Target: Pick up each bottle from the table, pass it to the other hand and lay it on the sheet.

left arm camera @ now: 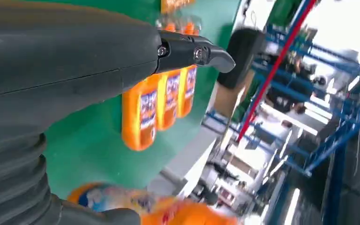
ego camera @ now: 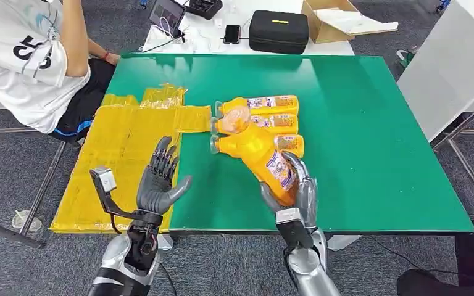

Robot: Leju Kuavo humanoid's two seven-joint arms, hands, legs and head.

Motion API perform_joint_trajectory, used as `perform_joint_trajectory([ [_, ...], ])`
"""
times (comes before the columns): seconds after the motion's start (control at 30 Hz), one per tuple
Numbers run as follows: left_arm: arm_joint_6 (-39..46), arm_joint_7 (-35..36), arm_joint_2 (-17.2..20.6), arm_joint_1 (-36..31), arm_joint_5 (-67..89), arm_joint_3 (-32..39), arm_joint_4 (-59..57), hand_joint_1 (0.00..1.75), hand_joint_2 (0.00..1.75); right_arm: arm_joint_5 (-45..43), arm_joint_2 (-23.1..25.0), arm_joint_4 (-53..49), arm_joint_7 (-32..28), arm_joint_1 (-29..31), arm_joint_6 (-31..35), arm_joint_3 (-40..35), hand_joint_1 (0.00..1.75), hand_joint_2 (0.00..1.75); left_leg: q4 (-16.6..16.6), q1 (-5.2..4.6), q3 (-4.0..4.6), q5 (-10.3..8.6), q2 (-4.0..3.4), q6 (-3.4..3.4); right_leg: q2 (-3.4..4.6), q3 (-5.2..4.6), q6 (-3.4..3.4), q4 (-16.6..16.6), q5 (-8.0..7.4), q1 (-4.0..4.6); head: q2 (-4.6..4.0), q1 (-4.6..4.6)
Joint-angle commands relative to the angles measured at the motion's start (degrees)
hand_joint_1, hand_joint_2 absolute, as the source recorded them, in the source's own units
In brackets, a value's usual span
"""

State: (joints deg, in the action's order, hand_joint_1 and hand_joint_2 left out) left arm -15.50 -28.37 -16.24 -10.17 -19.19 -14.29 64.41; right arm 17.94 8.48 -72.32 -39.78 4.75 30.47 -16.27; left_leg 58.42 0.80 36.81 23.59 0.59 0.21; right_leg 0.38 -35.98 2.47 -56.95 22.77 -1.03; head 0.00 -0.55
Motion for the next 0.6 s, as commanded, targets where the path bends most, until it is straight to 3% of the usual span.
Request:
perform_joint_trajectory([
  [0.03,-2.19,-1.41,2.72,-2.41,2.74,-4.58,-4.5,0.0,1.75,-2.59,0.92,11.41,-0.22,3.97,-0.25,-9.85,1.75,1.75,-0.07,0.03,-0.24,0.06,-0.16,0.01,0.1,0.22,-0.09,0.09,0.0,0.06,0.0,0.0],
  [0.6,-9.67,0.91,2.6,-2.76,0.91,-7.03,-8.98,0.0,1.75,-3.65,2.47,19.22,-0.22,6.12,-2.12,-11.92,1.75,1.75,-0.09,0.02,-0.26,0.05,-0.09,0.01,0.02,0.25,-0.11,0.1,0.03,0.05,0.0,-0.02],
])
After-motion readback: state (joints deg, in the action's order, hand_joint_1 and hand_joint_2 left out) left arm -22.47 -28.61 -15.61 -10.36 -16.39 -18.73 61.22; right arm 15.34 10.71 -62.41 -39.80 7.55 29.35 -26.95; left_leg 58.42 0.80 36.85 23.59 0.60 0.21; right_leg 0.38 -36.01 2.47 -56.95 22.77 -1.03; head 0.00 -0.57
